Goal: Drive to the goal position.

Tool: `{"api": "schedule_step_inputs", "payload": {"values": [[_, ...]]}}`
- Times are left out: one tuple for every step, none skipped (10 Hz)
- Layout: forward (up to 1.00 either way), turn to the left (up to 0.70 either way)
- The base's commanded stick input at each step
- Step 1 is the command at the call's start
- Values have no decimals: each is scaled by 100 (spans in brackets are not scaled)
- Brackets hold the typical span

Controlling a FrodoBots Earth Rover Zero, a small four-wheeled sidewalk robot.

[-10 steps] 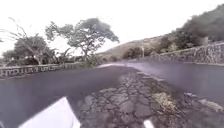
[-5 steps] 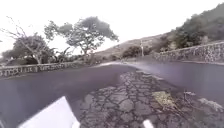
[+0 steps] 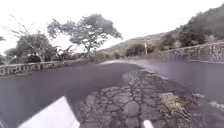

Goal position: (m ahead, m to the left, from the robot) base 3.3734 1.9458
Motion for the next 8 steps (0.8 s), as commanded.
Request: {"api": "schedule_step_inputs", "payload": {"values": [[85,0],[85,-32],[85,-34],[85,-34],[85,-34],[85,-32],[85,0],[85,0]]}}
